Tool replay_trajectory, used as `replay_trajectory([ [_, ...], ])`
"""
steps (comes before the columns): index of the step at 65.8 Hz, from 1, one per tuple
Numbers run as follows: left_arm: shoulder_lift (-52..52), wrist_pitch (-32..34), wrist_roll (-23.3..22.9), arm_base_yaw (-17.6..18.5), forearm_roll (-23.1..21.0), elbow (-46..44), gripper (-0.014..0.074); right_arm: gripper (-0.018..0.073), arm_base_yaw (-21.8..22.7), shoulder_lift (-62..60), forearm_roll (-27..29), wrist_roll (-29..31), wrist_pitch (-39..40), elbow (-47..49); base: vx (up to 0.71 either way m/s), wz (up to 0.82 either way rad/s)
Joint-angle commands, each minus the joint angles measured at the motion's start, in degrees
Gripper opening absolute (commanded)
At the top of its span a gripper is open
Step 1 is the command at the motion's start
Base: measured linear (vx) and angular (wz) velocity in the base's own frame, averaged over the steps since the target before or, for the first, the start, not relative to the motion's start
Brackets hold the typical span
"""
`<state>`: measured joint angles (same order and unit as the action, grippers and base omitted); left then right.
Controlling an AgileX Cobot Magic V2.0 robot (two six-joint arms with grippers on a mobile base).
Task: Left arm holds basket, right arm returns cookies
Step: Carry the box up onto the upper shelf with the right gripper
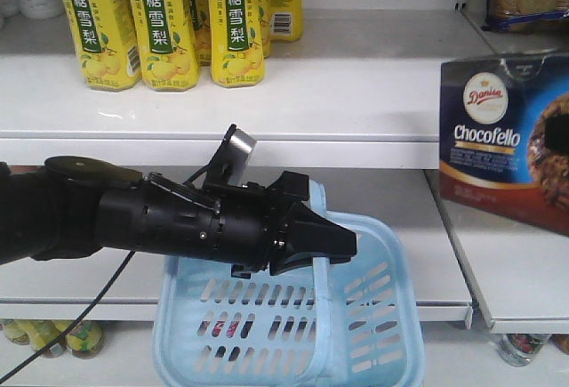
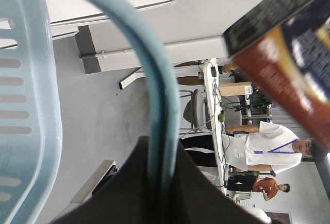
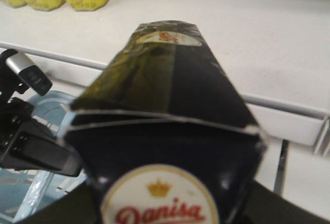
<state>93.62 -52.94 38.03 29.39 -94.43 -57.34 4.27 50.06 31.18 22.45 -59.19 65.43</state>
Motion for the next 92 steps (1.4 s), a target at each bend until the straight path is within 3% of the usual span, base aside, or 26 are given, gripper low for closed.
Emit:
replay_trajectory([
  [1, -2.5, -0.1, 1.3, -0.3, -7.1, -2.1, -0.0003, 0.0098, 0.4, 2.2, -1.5, -0.4, 3.2, 5.6, 0.0, 0.0],
  [9, -2.5, -0.1, 1.3, -0.3, -7.1, -2.1, -0.0003, 0.0098, 0.4, 5.3, -2.8, -0.1, 5.5, 8.0, 0.0, 0.0],
  [29, -2.5, -0.1, 1.3, -0.3, -7.1, -2.1, -0.0003, 0.0098, 0.3, 9.0, -4.1, 2.9, 23.9, 8.1, 0.0, 0.0],
  [52, -2.5, -0.1, 1.3, -0.3, -7.1, -2.1, -0.0003, 0.0098, 0.1, 15.9, -2.7, 3.5, 32.3, 8.0, 0.0, 0.0],
  [66, -2.5, -0.1, 1.3, -0.3, -7.1, -2.1, -0.0003, 0.0098, -7.8, 20.8, -3.5, 8.2, 39.6, 8.0, 0.0, 0.0],
  [76, -2.5, -0.1, 1.3, -0.3, -7.1, -2.1, -0.0003, 0.0098, -8.8, 23.9, -6.6, 3.0, 42.9, 7.8, 0.0, 0.0],
  [92, -2.5, -0.1, 1.3, -0.3, -7.1, -2.1, -0.0003, 0.0098, -8.8, 26.9, -16.8, -8.0, 48.2, 7.8, 0.0, 0.0],
])
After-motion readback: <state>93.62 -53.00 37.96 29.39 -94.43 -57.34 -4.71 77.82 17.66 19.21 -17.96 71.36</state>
